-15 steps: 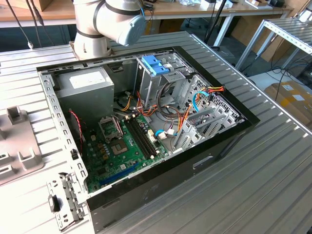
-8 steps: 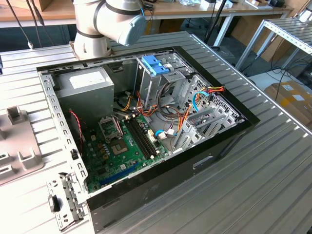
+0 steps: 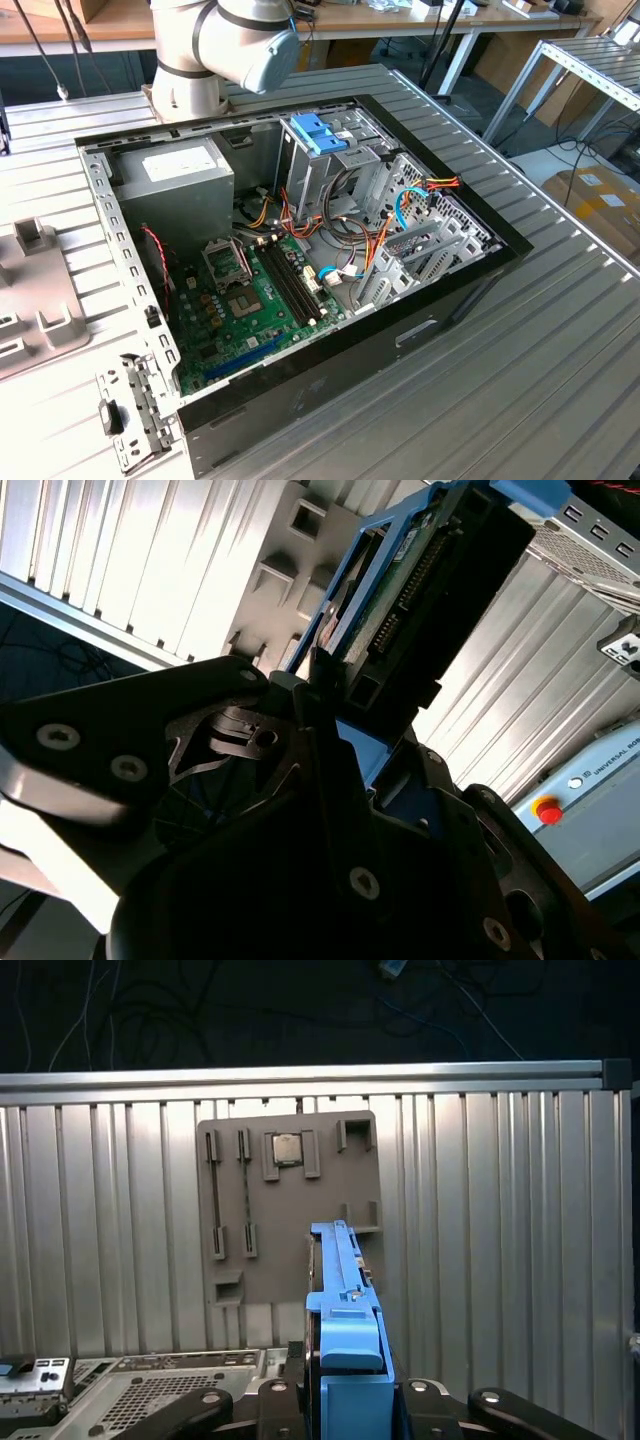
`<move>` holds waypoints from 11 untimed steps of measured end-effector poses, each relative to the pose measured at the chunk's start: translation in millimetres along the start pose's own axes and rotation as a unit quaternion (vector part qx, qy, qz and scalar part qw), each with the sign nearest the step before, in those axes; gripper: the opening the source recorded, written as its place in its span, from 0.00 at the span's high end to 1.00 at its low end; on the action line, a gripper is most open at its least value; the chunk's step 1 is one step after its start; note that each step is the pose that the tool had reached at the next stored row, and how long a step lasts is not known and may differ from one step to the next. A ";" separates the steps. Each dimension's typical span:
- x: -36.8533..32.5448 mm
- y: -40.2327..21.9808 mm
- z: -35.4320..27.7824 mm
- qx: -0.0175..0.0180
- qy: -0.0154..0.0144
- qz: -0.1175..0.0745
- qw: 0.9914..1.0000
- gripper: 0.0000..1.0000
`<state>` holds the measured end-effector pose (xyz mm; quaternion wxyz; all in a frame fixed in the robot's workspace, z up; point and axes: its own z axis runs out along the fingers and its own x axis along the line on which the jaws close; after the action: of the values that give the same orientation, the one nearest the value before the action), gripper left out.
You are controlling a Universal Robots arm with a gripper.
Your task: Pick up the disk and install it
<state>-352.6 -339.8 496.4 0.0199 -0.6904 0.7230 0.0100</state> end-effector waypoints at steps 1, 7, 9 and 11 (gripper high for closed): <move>0.5 -0.4 0.0 0.000 0.000 0.000 1.000 0.63; 5.9 -4.4 -0.2 0.000 0.000 0.000 1.000 0.63; 7.0 -5.2 -0.2 0.000 0.000 0.000 1.000 0.63; 8.3 -6.1 -0.3 0.000 0.000 0.000 1.000 0.63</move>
<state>-346.9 -348.4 496.4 0.0199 -0.6904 0.7230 0.0100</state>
